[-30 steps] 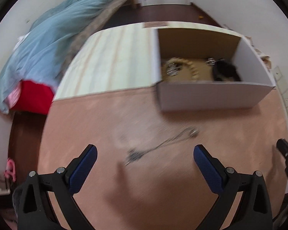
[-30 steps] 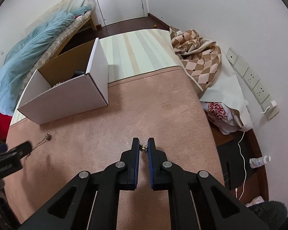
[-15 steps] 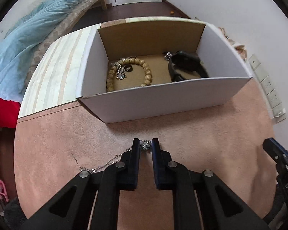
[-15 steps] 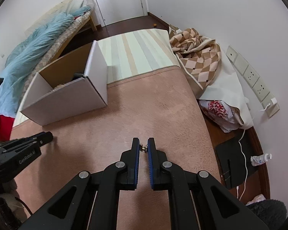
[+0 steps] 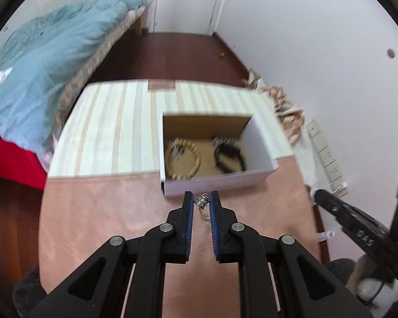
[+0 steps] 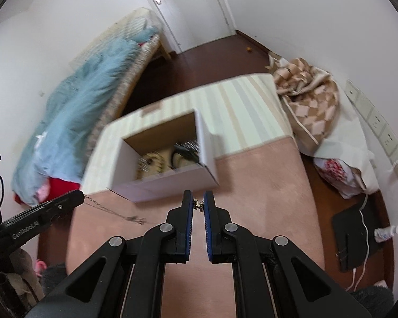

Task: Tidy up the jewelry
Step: 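Carry the gold charm into the box and open the right tool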

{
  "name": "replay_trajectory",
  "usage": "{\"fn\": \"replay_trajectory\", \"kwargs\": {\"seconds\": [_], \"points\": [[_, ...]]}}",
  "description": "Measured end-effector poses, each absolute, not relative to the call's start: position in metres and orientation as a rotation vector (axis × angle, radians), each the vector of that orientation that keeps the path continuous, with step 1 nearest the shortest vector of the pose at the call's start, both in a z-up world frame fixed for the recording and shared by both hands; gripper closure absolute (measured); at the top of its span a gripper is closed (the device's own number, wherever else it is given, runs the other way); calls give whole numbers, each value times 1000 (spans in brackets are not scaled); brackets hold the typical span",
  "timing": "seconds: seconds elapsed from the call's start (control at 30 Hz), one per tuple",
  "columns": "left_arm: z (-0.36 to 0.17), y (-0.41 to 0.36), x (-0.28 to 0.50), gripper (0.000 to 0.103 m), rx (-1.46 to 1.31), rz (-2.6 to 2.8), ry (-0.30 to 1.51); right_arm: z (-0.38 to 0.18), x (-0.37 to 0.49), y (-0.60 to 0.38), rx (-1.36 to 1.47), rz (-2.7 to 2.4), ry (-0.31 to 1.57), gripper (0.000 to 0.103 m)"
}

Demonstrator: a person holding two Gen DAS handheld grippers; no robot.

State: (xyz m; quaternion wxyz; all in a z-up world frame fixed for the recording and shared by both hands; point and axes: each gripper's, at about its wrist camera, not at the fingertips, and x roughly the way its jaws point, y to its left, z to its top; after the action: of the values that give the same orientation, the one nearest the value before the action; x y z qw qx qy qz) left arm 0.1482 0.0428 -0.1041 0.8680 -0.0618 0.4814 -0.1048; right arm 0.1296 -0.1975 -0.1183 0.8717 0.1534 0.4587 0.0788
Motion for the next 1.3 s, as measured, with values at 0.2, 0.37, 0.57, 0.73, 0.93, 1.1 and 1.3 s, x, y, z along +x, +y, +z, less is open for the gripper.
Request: {"fn": "replay_trajectory", "kwargs": {"seconds": [0.2,0.37,0.57,0.73,0.93,1.1,1.3], "points": [[-43,39,158,94,-144,-289,911,-66,156,-183,284,228,891,94],[-12,30,186,94,-121,-324,865,-39,191,-171,237,258,878,94],[-24,25,226,94,-86,-298,914,-44,238,-159,177,273,945,94],[-58,25,251,94,-103,-291,1001,-71,270,-156,140,279,1041,94],[-104,28,270,92,-121,-261,1112,-110,291,-155,185,294,1147,94],[-125,34,280,87,-128,-189,1193,-136,303,-148,227,331,1226,94],[-126,49,280,30,-106,-76,1161,-157,320,-136,284,370,1327,93]]}}
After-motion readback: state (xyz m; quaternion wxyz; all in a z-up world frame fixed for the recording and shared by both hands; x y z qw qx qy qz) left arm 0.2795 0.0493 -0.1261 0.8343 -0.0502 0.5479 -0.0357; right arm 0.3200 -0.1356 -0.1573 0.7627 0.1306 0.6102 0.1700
